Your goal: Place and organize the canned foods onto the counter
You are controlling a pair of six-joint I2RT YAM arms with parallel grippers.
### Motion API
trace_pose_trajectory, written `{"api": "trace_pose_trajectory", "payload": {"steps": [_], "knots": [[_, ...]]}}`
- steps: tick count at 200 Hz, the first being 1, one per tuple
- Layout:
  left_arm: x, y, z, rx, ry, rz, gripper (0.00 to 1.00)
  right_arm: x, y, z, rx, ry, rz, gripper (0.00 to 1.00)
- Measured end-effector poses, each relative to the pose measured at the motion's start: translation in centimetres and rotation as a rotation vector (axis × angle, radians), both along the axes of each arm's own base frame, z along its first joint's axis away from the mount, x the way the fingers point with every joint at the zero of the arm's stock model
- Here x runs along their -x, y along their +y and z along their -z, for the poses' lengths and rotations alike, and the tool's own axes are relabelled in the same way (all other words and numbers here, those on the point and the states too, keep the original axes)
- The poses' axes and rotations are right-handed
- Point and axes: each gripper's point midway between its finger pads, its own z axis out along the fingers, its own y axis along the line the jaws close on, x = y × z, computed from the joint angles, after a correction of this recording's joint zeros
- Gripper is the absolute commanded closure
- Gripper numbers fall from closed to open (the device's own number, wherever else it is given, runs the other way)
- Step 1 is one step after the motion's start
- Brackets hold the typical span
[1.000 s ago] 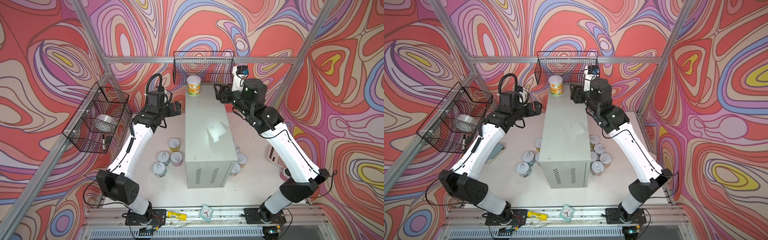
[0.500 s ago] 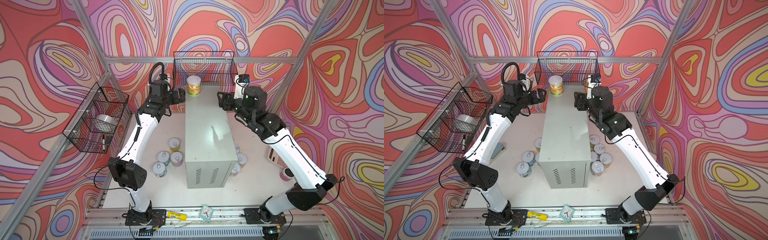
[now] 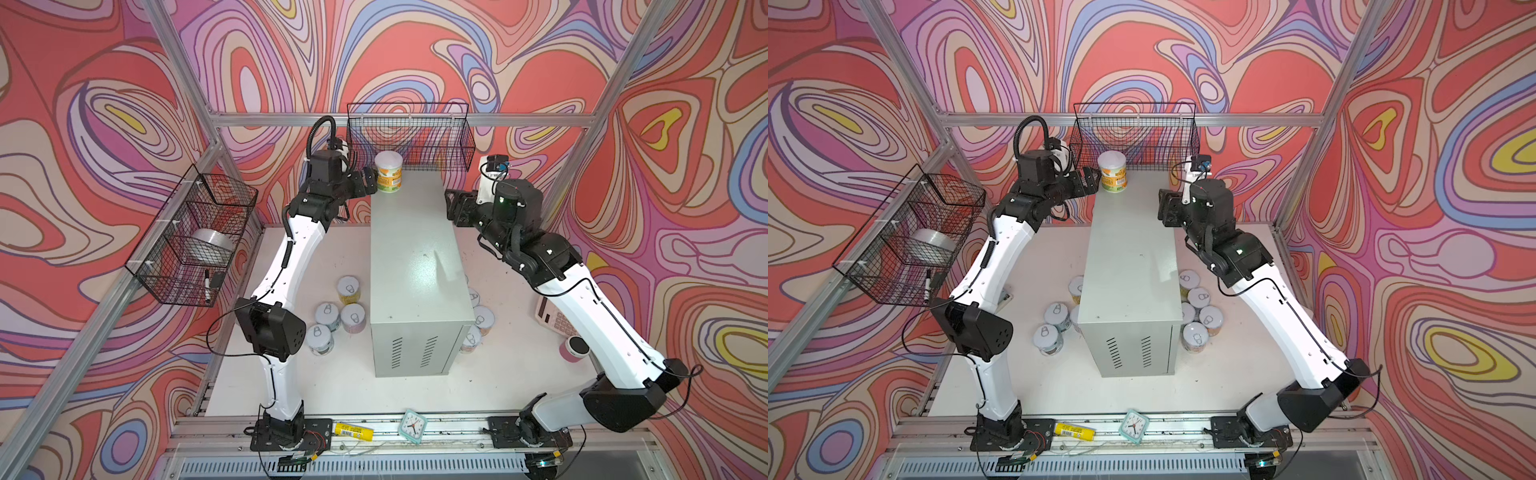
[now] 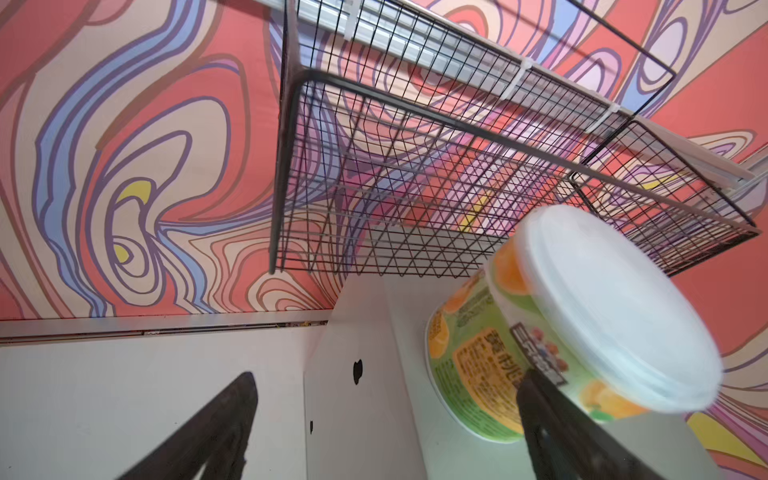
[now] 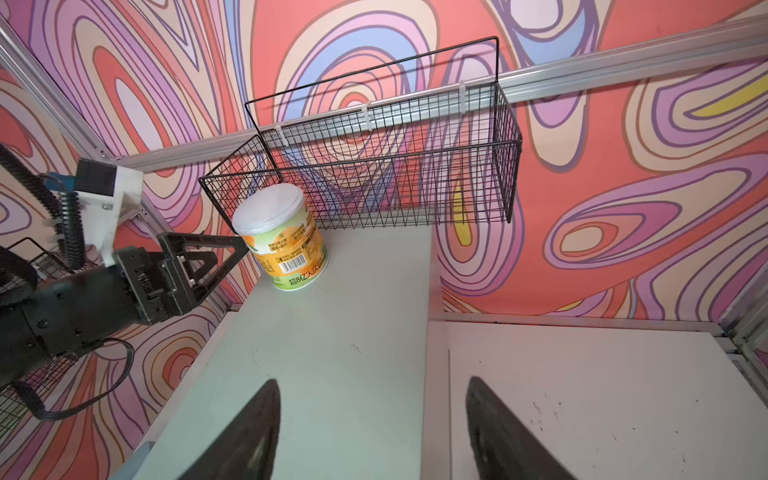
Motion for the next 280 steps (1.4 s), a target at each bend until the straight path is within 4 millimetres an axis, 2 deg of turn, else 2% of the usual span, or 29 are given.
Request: {"api": "trace_pose_trajectory", "payload": {"steps": [81, 115, 136, 159, 180, 199, 215, 236, 250, 280], "knots": [[-0.9, -0.5, 0.9, -0.013, 0.023, 0.017, 0.00, -0.2, -0.3, 0.7, 0.012, 0.014, 0.009, 0.28], [0.4, 0.5, 0.3, -0.054, 0.027, -0.009, 0.00, 0.9, -2.3, 2.2, 0.039, 0.050, 0.054, 0.27], [3.4, 1.8, -0.2, -0.075, 0.046, -0.030, 0.00, 2.8, -4.5, 2.5, 0.038, 0.061, 0.096, 0.26], [8.8, 3.7, -2.0, -0.085, 0.037, -0.064, 0.01, 5.5, -6.8, 3.5, 0.025, 0.082, 0.138, 0.25], [13.9, 4.6, -3.7, -0.089, 0.002, -0.084, 0.01, 7.7, -8.4, 6.3, 0.025, 0.135, 0.171, 0.24], [17.7, 5.0, -3.7, -0.106, -0.005, -0.091, 0.01, 8.9, -9.2, 9.6, 0.040, 0.207, 0.189, 0.22], [19.9, 5.3, -2.2, -0.124, 0.020, -0.093, 0.01, 9.4, -9.5, 12.5, 0.060, 0.276, 0.200, 0.20], [21.8, 6.8, 2.1, -0.169, 0.113, -0.130, 0.01, 10.1, -9.9, 15.2, 0.082, 0.350, 0.210, 0.15], [22.7, 7.6, 5.0, -0.205, 0.192, -0.153, 0.00, 10.7, -10.1, 16.0, 0.086, 0.375, 0.212, 0.12], [24.6, 8.5, 9.7, -0.221, 0.302, -0.168, 0.01, 11.6, -10.5, 16.8, 0.084, 0.399, 0.213, 0.11]]}}
